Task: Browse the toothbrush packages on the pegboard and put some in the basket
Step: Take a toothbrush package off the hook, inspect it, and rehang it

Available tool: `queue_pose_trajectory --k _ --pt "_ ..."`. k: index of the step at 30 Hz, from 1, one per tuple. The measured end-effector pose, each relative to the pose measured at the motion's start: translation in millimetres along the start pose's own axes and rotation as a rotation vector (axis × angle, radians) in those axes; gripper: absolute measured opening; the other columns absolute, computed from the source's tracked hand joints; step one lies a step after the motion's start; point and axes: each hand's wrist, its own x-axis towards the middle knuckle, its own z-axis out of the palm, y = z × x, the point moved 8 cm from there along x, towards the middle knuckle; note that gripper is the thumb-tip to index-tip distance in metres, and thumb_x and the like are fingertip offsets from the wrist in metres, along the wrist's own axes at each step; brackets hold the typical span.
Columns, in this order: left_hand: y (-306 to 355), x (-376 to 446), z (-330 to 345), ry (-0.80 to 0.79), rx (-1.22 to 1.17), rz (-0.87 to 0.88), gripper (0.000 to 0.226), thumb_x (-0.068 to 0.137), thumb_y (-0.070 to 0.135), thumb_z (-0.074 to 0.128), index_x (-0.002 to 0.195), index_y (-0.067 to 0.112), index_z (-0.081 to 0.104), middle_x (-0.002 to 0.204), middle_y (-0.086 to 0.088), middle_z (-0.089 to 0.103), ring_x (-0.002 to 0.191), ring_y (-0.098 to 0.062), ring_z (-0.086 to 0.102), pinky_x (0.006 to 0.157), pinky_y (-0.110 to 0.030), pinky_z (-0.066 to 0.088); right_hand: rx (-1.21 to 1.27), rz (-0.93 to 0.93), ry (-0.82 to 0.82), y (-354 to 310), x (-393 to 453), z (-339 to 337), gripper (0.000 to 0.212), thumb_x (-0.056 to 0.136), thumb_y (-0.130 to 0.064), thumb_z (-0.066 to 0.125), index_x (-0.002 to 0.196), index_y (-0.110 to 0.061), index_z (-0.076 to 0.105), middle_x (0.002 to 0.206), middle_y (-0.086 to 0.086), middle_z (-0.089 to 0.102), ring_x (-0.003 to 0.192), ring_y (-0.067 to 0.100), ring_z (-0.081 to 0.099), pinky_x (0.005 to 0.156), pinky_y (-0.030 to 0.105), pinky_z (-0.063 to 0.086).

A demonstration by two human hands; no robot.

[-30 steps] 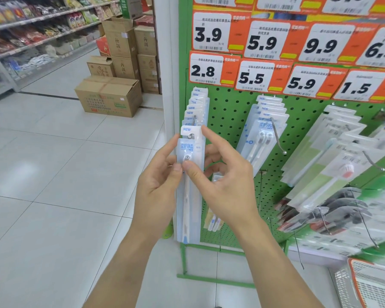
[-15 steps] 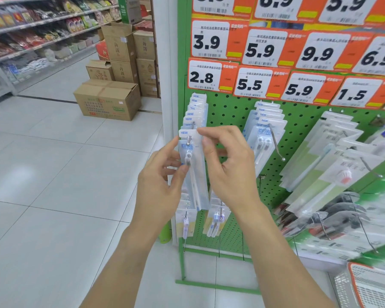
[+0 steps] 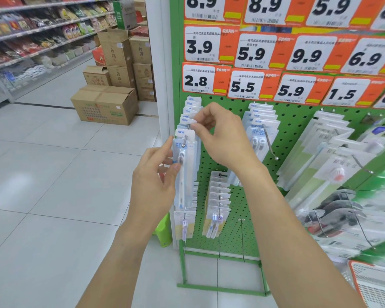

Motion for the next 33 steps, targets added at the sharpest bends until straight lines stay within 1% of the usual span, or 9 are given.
queue_pose_trajectory --k 5,9,16,20,25,26,28,31,33 --pt "2.9 2.6 -2.3 0.002 0.002 0.025 0.057 0.093 -0.004 0.065 0.136 0.032 0.056 0.101 0.009 0.057 0.091 -0.005 0.061 0.079 -0.014 0.052 0.019 -0.040 0.042 -4.1 -6.9 -6.9 0.004 0.098 -0.014 0.064 0.100 -0.015 0.061 0.082 -0.015 0.061 0.081 0.003 0.057 0.070 0.017 0.046" --pt "2.4 2.8 -2.6 0.008 -0.001 0.018 0.059 0.094 -0.005 0.064 0.134 0.038 0.054 0.102 0.007 0.057 0.090 -0.005 0.060 0.079 -0.012 0.050 -0.044 -0.111 0.195 -6.1 -16.9 -19.1 0.007 0.097 -0.011 0.063 0.104 -0.012 0.064 0.087 -0.008 0.065 0.079 0.008 0.059 0.075 0.029 0.051" --pt "-1.4 2.8 -1.0 0.014 -0.022 -0.019 0.050 0.094 0.001 0.066 0.139 0.024 0.060 0.105 0.000 0.059 0.093 -0.007 0.063 0.077 -0.011 0.051 0.013 -0.200 0.501 -3.5 -93.5 -27.1 0.008 0.098 0.002 0.059 0.103 -0.004 0.062 0.095 0.000 0.060 0.084 0.007 0.056 0.077 0.014 0.047" --pt "-4.5 1.3 -3.3 0.057 -0.053 -0.069 0.041 0.091 0.006 0.071 0.128 0.023 0.066 0.106 0.001 0.061 0.092 -0.003 0.065 0.078 -0.015 0.054 0.105 -0.197 0.535 5.5 -131.5 -22.7 0.024 0.095 0.005 0.057 0.108 -0.015 0.055 0.098 -0.008 0.053 0.089 0.006 0.056 0.083 0.016 0.046" --pt "-16.3 -26.3 -24.7 0.202 -0.127 -0.250 0.017 0.092 0.009 0.069 0.102 0.023 0.070 0.097 0.004 0.071 0.087 -0.008 0.068 0.082 -0.027 0.058 0.274 0.014 0.462 18.4 -151.7 -20.1 0.026 0.099 -0.008 0.059 0.100 -0.034 0.054 0.095 -0.023 0.060 0.088 0.004 0.061 0.080 0.017 0.047" --pt "-18.9 -36.8 -24.0 0.180 -0.175 -0.297 0.015 0.093 0.009 0.069 0.099 0.022 0.070 0.095 0.005 0.073 0.088 -0.011 0.069 0.082 -0.029 0.058 0.327 0.075 0.425 23.7 -154.3 -16.5 0.025 0.099 -0.010 0.061 0.100 -0.035 0.055 0.094 -0.022 0.062 0.087 0.006 0.062 0.078 0.019 0.049" --pt "-25.6 -60.1 -8.2 0.016 -0.271 -0.397 0.010 0.093 0.014 0.069 0.101 0.019 0.071 0.096 0.004 0.076 0.093 -0.017 0.073 0.084 -0.031 0.058 0.443 0.205 0.358 38.3 -160.0 -4.9 0.019 0.098 -0.011 0.063 0.099 -0.030 0.060 0.090 -0.013 0.067 0.083 0.009 0.063 0.074 0.027 0.052" --pt "-34.7 -96.8 27.3 -0.288 -0.380 -0.542 0.025 0.089 0.027 0.063 0.109 0.015 0.072 0.099 0.002 0.078 0.093 -0.021 0.075 0.085 -0.036 0.058 0.528 0.385 0.261 61.7 -173.1 19.9 0.013 0.097 -0.008 0.065 0.100 -0.021 0.065 0.086 -0.007 0.070 0.080 0.011 0.064 0.073 0.039 0.054" --pt "-42.5 -112.8 36.2 -0.340 -0.337 -0.583 0.020 0.092 0.023 0.062 0.106 0.015 0.074 0.094 0.002 0.079 0.087 -0.017 0.074 0.083 -0.039 0.059 0.550 0.458 0.167 72.3 -179.3 36.1 0.011 0.096 -0.007 0.066 0.100 -0.017 0.066 0.083 -0.008 0.070 0.075 0.011 0.063 0.071 0.047 0.054"
